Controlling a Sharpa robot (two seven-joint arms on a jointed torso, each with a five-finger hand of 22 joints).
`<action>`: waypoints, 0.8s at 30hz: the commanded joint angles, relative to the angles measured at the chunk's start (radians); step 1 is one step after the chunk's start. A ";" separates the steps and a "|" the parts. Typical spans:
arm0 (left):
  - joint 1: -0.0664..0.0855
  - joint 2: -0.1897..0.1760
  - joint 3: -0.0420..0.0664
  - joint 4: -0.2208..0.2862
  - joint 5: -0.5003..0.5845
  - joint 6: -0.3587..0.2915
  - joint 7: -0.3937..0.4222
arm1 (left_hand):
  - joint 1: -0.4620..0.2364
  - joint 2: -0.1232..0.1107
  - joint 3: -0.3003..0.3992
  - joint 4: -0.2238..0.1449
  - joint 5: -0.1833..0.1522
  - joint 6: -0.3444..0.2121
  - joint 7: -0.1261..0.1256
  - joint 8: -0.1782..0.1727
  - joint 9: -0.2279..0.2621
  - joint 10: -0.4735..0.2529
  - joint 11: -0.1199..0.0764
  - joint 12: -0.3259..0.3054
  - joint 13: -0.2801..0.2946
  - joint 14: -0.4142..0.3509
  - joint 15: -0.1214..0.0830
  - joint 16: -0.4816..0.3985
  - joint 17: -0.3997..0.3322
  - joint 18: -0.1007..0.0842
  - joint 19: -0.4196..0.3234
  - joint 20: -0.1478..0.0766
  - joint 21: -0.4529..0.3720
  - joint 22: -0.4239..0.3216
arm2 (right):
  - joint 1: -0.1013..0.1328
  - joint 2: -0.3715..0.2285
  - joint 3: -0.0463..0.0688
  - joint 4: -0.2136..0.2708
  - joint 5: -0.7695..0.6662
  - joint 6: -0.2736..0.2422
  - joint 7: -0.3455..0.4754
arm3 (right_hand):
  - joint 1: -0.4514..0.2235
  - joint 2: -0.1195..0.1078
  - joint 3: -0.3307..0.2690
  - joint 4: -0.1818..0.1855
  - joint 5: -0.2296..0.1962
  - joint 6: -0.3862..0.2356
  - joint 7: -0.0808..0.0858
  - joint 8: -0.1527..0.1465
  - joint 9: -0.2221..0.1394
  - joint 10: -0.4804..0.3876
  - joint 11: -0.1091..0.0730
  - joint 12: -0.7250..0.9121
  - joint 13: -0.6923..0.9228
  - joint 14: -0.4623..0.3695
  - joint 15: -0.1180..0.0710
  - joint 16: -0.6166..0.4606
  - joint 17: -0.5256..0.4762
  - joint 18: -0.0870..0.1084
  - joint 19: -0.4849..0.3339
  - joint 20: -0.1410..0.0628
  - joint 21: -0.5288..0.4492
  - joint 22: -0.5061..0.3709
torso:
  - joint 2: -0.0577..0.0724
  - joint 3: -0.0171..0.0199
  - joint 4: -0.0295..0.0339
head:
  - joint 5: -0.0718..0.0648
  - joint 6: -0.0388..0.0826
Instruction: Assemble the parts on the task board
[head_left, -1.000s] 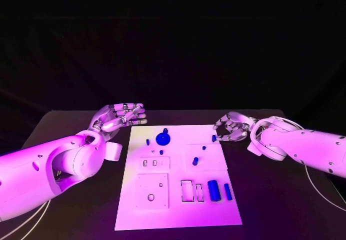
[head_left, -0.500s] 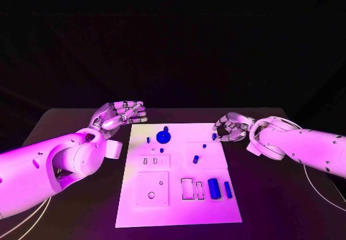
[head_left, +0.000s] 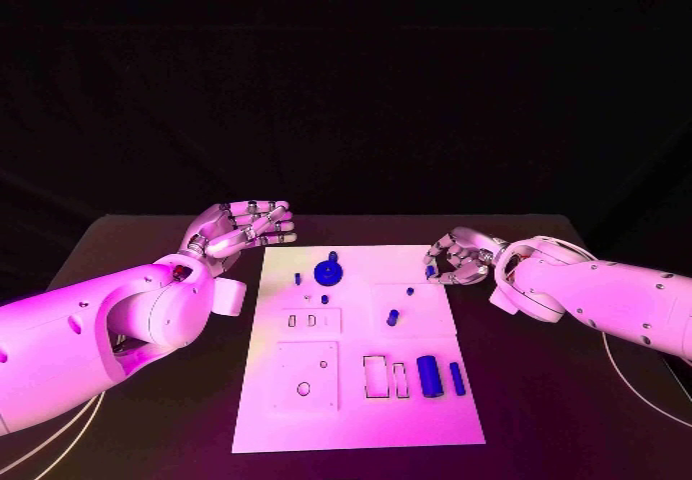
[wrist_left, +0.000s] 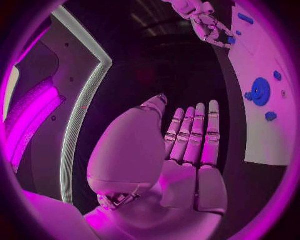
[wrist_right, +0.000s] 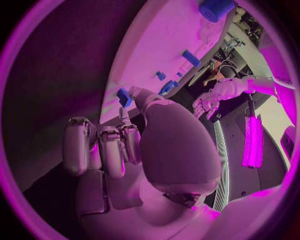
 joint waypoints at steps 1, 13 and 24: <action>0.001 0.002 0.001 0.002 0.001 0.016 0.006 | -0.002 -0.006 0.004 0.000 -0.004 -0.004 0.032 -0.003 -0.001 0.000 0.006 -0.004 0.000 -0.005 0.001 -0.005 0.001 0.014 0.007 0.003 -0.002 -0.001 | -0.002 0.005 0.000 -0.003 0.008 0.000 -0.012 | -0.004 0.006 0.003 0.005 0.001 0.011 -0.001 0.006 0.002 0.006 -0.002 0.005 0.112 0.096 -0.001 0.004 0.226 -0.017 0.004 0.004 -0.001 0.054 | -0.001 -0.0002 -0.0007 | -0.001 -0.002; 0.001 0.001 0.001 0.001 0.001 0.016 0.004 | -0.002 -0.006 0.004 0.000 -0.004 -0.004 0.032 -0.003 -0.001 0.000 0.006 -0.004 0.000 -0.005 0.001 -0.005 0.001 0.014 0.007 0.003 -0.002 -0.001 | -0.005 0.009 0.000 -0.002 0.006 -0.005 -0.021 | -0.010 0.020 0.021 0.001 -0.007 0.053 -0.015 0.030 0.008 0.012 -0.014 0.010 0.118 0.097 -0.011 0.004 0.227 -0.017 0.006 -0.004 -0.001 0.057 | -0.001 -0.0001 -0.0007 | -0.001 -0.003; 0.001 0.000 0.001 0.000 0.001 0.016 0.003 | -0.003 -0.006 0.005 0.000 -0.004 -0.004 0.032 -0.003 -0.001 -0.001 0.006 -0.004 0.000 -0.006 0.001 -0.007 0.002 0.014 0.007 0.003 -0.003 -0.002 | -0.006 0.008 0.000 -0.005 -0.001 -0.011 -0.028 | -0.011 0.020 0.021 0.000 -0.008 0.055 -0.016 0.031 0.009 0.010 -0.015 0.008 0.116 0.097 -0.011 0.004 0.227 -0.017 0.006 -0.005 -0.001 0.057 | -0.001 -0.0001 -0.0004 | 0.001 -0.007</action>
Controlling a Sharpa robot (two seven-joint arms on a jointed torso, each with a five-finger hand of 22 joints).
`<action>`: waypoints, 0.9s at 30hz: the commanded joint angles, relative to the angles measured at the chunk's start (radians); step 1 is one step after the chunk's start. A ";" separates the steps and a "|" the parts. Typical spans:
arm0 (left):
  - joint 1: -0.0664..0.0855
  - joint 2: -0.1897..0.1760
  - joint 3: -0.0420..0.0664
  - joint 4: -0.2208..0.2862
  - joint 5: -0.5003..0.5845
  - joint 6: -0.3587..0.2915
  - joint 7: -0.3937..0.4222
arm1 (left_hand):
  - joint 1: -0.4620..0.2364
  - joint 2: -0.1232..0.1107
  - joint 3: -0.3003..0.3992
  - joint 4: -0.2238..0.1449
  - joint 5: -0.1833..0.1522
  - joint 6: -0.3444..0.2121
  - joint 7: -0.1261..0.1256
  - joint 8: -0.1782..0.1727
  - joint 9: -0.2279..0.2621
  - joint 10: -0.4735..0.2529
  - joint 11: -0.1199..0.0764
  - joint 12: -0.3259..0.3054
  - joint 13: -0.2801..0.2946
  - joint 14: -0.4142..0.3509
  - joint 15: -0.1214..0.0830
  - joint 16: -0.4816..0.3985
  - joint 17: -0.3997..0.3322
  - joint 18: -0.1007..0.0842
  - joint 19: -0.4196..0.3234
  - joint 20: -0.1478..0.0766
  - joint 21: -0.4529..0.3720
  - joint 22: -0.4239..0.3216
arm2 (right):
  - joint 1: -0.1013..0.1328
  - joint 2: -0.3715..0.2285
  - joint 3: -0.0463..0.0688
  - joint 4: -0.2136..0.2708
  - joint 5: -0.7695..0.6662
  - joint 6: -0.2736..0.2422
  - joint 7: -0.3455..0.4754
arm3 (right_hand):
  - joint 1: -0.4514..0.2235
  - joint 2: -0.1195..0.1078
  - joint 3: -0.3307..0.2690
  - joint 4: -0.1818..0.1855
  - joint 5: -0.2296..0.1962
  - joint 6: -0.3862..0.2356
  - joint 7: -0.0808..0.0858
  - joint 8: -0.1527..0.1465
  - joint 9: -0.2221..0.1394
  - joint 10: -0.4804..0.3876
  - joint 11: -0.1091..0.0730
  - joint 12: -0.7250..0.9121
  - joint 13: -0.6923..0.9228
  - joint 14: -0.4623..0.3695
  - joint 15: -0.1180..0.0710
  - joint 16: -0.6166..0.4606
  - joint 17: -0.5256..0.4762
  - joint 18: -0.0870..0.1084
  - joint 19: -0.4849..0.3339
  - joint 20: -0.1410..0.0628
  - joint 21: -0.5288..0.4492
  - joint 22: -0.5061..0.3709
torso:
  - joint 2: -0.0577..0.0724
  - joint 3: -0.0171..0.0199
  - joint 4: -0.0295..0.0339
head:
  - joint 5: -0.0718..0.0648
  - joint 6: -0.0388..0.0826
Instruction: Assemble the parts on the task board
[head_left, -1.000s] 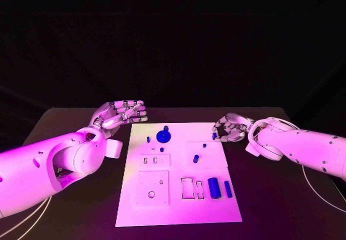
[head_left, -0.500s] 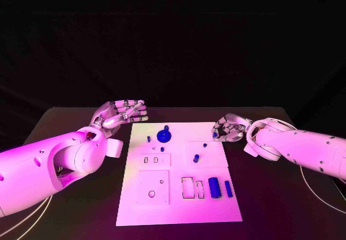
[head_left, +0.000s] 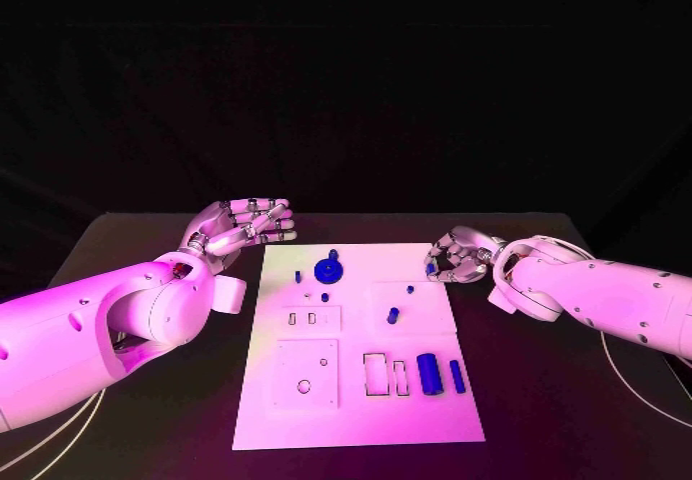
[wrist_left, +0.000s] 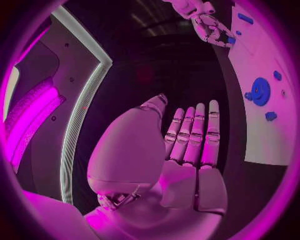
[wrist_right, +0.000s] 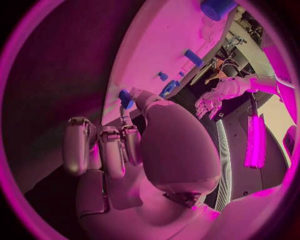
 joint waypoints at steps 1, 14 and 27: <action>0.001 0.001 0.001 0.001 0.001 0.016 0.005 | -0.003 -0.006 0.005 0.000 -0.004 -0.004 0.032 -0.003 -0.002 -0.001 0.006 -0.004 0.000 -0.006 0.001 -0.007 0.001 0.014 0.007 0.003 -0.002 -0.001 | -0.001 0.000 0.000 0.000 -0.009 -0.004 -0.004 | 0.001 0.009 0.007 0.000 -0.003 0.008 -0.001 0.005 0.002 0.002 -0.006 0.003 0.116 0.096 -0.004 0.004 0.228 -0.017 0.006 -0.005 -0.001 0.057 | 0.000 -0.0002 0.0005 | -0.001 0.000; 0.001 0.001 0.001 -0.001 0.001 0.015 0.005 | -0.003 -0.006 0.005 0.000 -0.004 -0.004 0.032 -0.003 -0.002 -0.001 0.006 -0.004 0.000 -0.006 0.001 -0.007 0.001 0.014 0.007 0.003 -0.002 -0.001 | -0.001 0.001 0.000 0.001 -0.003 -0.033 0.018 | -0.005 0.043 0.032 -0.004 -0.011 0.051 -0.020 0.040 0.014 0.011 -0.022 0.010 0.127 0.097 -0.018 0.005 0.231 -0.019 0.010 -0.017 0.003 0.064 | 0.000 0.0010 0.0001 | -0.002 -0.002; 0.001 0.000 0.001 -0.002 0.001 0.015 0.005 | -0.003 -0.006 0.005 0.000 -0.004 -0.004 0.032 -0.003 -0.002 -0.001 0.006 -0.004 0.000 -0.006 0.001 -0.007 0.001 0.014 0.007 0.003 -0.002 -0.001 | -0.001 -0.001 0.000 0.020 0.000 -0.098 0.020 | -0.013 0.080 0.066 -0.026 -0.063 0.098 -0.060 0.117 0.050 0.029 -0.058 0.021 0.145 0.098 -0.049 0.005 0.235 -0.021 0.018 -0.045 0.009 0.075 | -0.001 0.0007 -0.0010 | 0.000 -0.002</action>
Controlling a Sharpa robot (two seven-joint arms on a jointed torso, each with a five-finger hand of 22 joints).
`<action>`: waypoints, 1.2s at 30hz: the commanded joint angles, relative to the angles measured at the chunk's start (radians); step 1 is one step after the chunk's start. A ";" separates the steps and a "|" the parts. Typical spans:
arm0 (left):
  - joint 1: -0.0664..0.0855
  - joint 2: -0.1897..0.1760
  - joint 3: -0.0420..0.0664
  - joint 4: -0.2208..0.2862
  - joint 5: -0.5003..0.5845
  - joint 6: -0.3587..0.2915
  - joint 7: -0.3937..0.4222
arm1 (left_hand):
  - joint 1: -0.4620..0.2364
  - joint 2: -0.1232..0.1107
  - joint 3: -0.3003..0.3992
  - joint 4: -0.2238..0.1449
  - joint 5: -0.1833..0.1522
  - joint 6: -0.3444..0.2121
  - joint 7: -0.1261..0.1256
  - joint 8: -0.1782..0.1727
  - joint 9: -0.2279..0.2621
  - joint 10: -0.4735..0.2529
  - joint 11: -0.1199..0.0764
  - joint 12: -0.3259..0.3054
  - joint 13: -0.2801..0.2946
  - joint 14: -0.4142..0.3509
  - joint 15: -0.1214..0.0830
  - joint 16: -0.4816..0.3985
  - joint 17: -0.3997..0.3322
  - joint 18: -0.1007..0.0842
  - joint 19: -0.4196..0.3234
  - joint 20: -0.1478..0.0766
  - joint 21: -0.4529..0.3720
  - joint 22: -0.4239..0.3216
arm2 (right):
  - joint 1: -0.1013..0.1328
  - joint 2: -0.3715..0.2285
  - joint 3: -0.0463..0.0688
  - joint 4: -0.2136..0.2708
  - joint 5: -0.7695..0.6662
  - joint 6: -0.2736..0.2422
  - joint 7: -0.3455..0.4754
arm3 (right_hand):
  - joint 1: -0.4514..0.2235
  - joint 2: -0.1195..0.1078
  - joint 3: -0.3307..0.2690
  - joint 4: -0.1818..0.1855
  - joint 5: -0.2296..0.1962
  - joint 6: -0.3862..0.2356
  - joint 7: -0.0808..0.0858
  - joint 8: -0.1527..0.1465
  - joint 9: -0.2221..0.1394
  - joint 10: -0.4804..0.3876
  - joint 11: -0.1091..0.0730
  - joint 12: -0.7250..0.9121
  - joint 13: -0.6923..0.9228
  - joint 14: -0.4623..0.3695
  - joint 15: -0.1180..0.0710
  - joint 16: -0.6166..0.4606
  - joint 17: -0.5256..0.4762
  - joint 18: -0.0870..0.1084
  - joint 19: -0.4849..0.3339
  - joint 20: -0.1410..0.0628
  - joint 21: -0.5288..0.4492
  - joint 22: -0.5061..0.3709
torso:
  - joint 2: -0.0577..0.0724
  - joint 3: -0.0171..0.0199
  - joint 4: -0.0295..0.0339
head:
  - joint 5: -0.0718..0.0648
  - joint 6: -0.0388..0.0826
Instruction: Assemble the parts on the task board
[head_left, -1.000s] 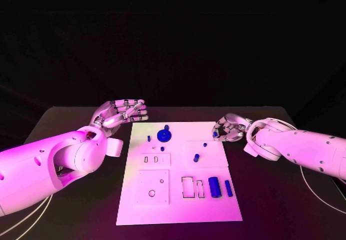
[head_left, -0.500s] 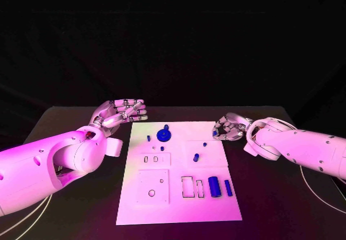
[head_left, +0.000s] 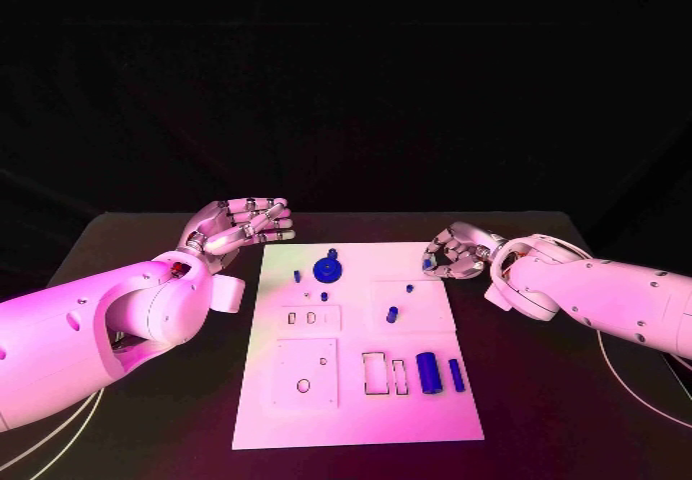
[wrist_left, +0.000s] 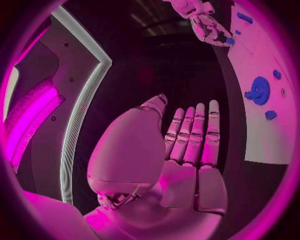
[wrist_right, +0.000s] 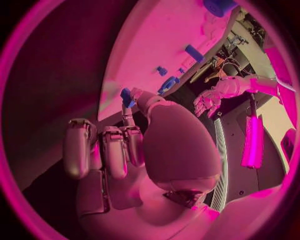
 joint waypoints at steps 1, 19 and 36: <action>0.001 0.000 0.001 0.000 0.001 0.015 0.006 | -0.003 -0.006 0.005 0.000 -0.005 -0.004 0.032 -0.003 -0.002 -0.001 0.006 -0.004 0.000 -0.006 0.001 -0.007 0.001 0.014 0.007 0.003 -0.003 -0.001 | 0.000 -0.003 0.000 0.015 -0.001 -0.051 0.002 | 0.003 0.013 0.007 -0.003 0.002 0.025 -0.027 0.040 0.037 0.018 -0.008 0.003 0.145 0.098 -0.009 0.005 0.236 -0.006 0.001 -0.006 0.006 0.076 | -0.001 -0.0003 -0.0017 | 0.003 0.001; 0.001 0.011 0.001 -0.016 0.001 0.014 0.003 | -0.003 -0.005 0.006 0.000 -0.005 -0.004 0.032 -0.002 -0.002 -0.001 0.006 -0.003 0.000 -0.007 0.001 -0.009 0.003 0.014 0.007 0.004 -0.003 -0.002 | 0.052 0.044 0.002 0.289 -0.090 -0.142 -0.270 | -0.017 0.023 0.022 -0.003 0.004 -0.002 -0.023 0.053 0.045 0.003 -0.006 -0.016 0.124 0.098 -0.010 0.005 0.234 -0.006 0.001 -0.009 0.004 0.076 | -0.007 -0.0031 0.0010 | 0.008 -0.002; 0.001 0.028 0.000 -0.042 0.003 0.012 0.000 | -0.003 -0.005 0.007 0.000 -0.005 -0.003 0.031 -0.002 -0.002 -0.001 0.006 -0.003 0.000 -0.006 0.001 -0.009 0.003 0.014 0.008 0.004 -0.003 -0.002 | -0.006 0.208 0.001 0.334 -0.202 -0.140 -0.392 | -0.032 0.024 0.026 0.001 0.013 -0.009 -0.023 0.061 0.049 0.005 -0.006 -0.015 0.127 0.097 -0.010 0.004 0.229 -0.004 -0.002 -0.010 -0.003 0.071 | -0.011 -0.0068 0.0037 | 0.024 -0.017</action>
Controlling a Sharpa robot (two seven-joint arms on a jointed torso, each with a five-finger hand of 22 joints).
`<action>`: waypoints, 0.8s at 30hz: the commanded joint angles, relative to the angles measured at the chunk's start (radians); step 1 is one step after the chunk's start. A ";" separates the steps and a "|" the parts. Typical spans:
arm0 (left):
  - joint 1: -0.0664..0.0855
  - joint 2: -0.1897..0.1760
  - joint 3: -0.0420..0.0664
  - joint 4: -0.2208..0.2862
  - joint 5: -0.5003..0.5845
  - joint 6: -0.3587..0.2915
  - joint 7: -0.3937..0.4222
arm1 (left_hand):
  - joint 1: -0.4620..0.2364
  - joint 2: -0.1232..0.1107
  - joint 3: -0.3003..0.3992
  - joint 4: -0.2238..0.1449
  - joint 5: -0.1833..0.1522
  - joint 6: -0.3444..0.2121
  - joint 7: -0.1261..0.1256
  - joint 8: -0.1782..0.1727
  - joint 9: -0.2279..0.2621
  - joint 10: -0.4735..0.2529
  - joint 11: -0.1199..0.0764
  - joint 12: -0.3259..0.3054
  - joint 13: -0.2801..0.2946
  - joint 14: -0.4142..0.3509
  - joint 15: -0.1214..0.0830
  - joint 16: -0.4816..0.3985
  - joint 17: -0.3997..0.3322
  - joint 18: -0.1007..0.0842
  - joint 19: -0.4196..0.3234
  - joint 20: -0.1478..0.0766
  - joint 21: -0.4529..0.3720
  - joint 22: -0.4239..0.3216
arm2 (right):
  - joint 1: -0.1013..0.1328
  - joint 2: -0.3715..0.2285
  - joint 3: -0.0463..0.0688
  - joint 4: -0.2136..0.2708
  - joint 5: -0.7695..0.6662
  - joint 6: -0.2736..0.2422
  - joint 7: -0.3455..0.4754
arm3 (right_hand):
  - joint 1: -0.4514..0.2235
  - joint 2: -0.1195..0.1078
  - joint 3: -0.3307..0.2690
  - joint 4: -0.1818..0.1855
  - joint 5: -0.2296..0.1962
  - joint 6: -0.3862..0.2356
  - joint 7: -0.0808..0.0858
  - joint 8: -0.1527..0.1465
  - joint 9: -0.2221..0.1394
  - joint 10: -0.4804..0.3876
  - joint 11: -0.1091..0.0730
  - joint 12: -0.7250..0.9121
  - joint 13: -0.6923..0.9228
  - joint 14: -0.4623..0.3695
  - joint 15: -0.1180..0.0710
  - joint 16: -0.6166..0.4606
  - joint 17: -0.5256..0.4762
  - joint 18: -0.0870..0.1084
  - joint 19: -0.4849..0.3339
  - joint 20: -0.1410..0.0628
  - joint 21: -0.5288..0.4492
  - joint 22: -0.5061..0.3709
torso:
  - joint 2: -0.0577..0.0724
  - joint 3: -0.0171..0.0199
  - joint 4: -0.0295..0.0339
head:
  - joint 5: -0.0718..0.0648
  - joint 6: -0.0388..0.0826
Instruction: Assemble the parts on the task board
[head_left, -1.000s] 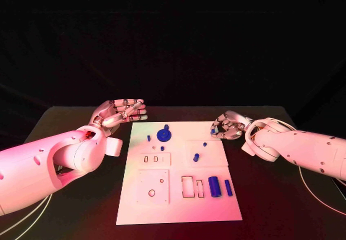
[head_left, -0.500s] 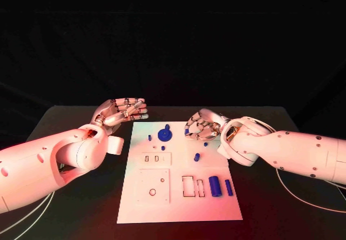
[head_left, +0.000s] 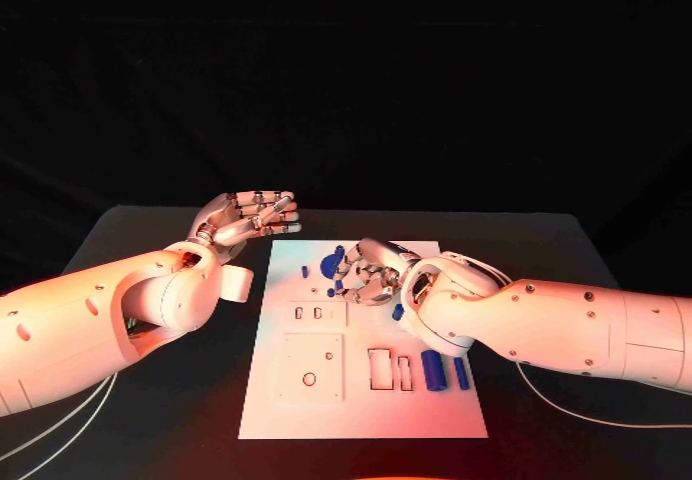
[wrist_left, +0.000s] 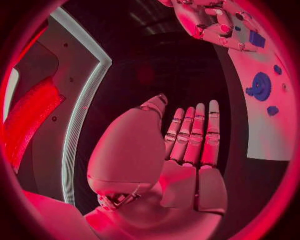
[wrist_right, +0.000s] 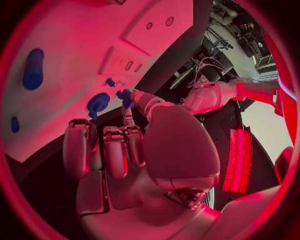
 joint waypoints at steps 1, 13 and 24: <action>0.001 0.005 0.001 -0.002 0.002 0.013 0.004 | -0.003 -0.005 0.007 0.000 -0.005 -0.003 0.031 -0.002 -0.002 -0.001 0.005 -0.003 0.000 -0.006 0.001 -0.004 0.001 0.014 0.004 0.000 -0.003 -0.002 | -0.010 0.017 0.000 -0.004 -0.054 -0.005 -0.047 | -0.012 0.000 0.007 0.000 0.004 0.004 -0.011 0.061 0.052 0.005 -0.007 -0.003 0.126 0.097 -0.004 0.004 0.229 -0.004 -0.002 -0.003 -0.003 0.071 | 0.001 0.0002 0.0007 | 0.001 -0.002; 0.001 0.009 0.000 -0.001 0.001 0.016 0.002 | -0.004 -0.005 0.007 0.000 -0.005 -0.003 0.031 -0.002 -0.002 -0.001 0.005 -0.003 0.000 -0.007 0.001 -0.005 0.001 0.014 0.004 0.000 -0.003 -0.002 | -0.040 0.074 -0.003 -0.025 -0.101 0.006 -0.072 | -0.016 -0.006 0.008 -0.003 0.008 0.000 -0.011 0.065 0.054 0.004 -0.007 -0.005 0.124 0.097 -0.004 0.003 0.228 -0.004 -0.001 -0.003 -0.004 0.071 | 0.002 0.0014 0.0026 | 0.013 -0.005; 0.001 0.009 0.000 0.004 -0.001 0.018 0.001 | -0.004 -0.005 0.007 0.000 -0.005 -0.003 0.031 -0.002 -0.002 -0.001 0.005 -0.003 0.000 -0.007 0.001 -0.005 0.001 0.014 0.004 0.000 -0.003 -0.002 | -0.050 0.088 -0.006 -0.042 -0.134 0.028 -0.092 | -0.019 -0.016 0.007 -0.008 0.008 -0.002 -0.011 0.069 0.056 0.004 -0.007 -0.005 0.124 0.097 -0.004 0.003 0.228 -0.004 -0.002 -0.003 -0.005 0.070 | 0.001 0.0018 0.0014 | 0.016 -0.017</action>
